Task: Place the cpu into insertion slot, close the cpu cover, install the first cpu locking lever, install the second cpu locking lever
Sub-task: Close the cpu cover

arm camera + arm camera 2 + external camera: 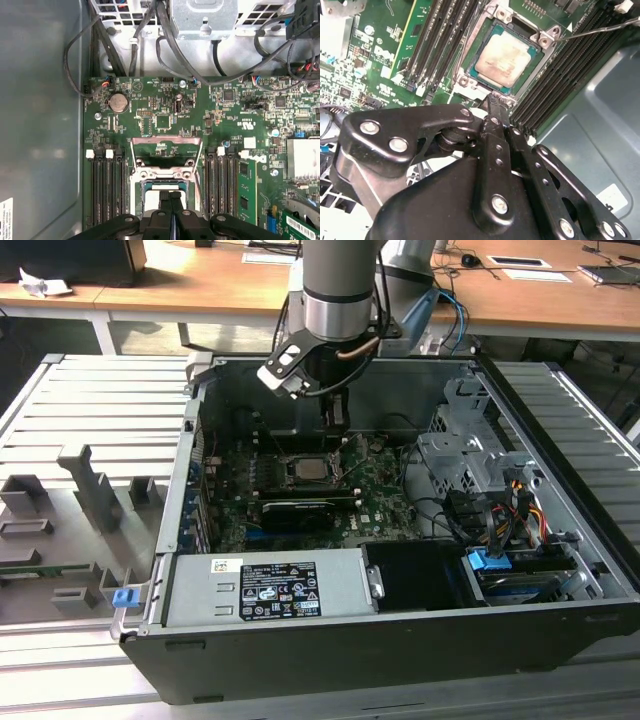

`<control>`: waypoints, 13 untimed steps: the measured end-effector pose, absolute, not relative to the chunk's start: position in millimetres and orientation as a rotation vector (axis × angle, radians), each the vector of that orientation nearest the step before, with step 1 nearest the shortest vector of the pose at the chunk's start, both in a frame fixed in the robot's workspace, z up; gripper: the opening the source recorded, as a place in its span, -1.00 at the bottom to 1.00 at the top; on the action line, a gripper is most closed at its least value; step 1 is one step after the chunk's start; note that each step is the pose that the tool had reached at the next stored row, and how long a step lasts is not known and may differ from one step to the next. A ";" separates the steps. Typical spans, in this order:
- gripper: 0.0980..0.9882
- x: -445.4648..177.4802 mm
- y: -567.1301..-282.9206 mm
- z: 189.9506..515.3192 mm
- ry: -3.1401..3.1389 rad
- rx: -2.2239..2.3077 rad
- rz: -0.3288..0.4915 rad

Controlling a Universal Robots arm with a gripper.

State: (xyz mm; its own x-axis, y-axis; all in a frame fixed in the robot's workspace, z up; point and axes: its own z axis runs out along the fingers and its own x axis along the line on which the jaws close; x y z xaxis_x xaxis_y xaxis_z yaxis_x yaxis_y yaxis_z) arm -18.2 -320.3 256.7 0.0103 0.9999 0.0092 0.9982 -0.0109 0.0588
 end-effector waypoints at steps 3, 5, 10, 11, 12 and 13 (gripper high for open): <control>-0.98 -14.6 -320.3 256.7 2.184 2.207 0.074; -0.98 -14.0 -320.3 256.7 2.184 2.207 0.074; -0.98 -14.0 -320.3 263.1 2.184 2.207 0.074; -0.98 -14.0 -320.3 264.1 2.184 2.207 0.074; -0.98 -14.0 -320.3 264.1 2.184 2.208 0.075; -0.98 -14.0 -320.3 264.2 2.184 2.207 0.075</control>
